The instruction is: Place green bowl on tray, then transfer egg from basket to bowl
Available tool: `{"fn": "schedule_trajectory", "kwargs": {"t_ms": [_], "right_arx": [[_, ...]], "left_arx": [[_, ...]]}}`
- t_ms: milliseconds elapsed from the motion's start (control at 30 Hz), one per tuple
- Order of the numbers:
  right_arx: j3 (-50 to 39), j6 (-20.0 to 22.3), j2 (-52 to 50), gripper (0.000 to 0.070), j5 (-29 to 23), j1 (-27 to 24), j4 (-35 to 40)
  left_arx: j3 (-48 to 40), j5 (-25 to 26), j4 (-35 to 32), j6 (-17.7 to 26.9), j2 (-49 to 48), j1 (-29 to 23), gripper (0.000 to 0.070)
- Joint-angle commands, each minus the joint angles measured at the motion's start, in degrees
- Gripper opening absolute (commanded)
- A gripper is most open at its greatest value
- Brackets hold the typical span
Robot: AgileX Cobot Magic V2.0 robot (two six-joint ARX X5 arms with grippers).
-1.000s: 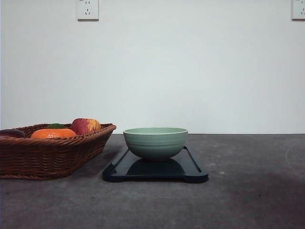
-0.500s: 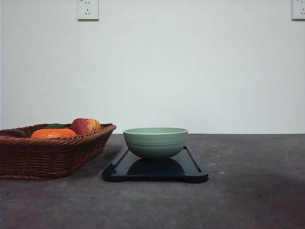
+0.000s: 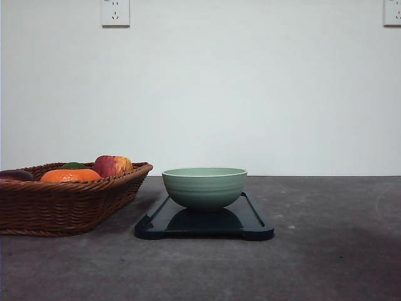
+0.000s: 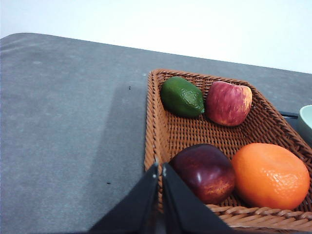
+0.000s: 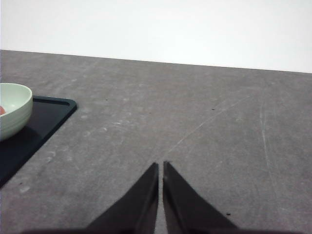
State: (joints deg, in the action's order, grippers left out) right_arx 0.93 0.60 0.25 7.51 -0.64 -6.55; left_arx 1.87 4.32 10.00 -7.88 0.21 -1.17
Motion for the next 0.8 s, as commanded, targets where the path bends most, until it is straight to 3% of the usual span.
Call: {"fn": "schedule_trajectory", "kwargs": {"t_ms": [0, 767], "right_arx": [[-0.2, -0.6, 0.0, 0.0007, -0.1, 0.1, 0.7], [-0.2, -0.6, 0.0, 0.0007, -0.1, 0.1, 0.7]], "left_arx": [[-1.1, -0.3, -1.0, 0.7, 0.0, 0.0, 0.0], [-1.1, -0.3, -1.0, 0.8, 0.0, 0.0, 0.0]]}}
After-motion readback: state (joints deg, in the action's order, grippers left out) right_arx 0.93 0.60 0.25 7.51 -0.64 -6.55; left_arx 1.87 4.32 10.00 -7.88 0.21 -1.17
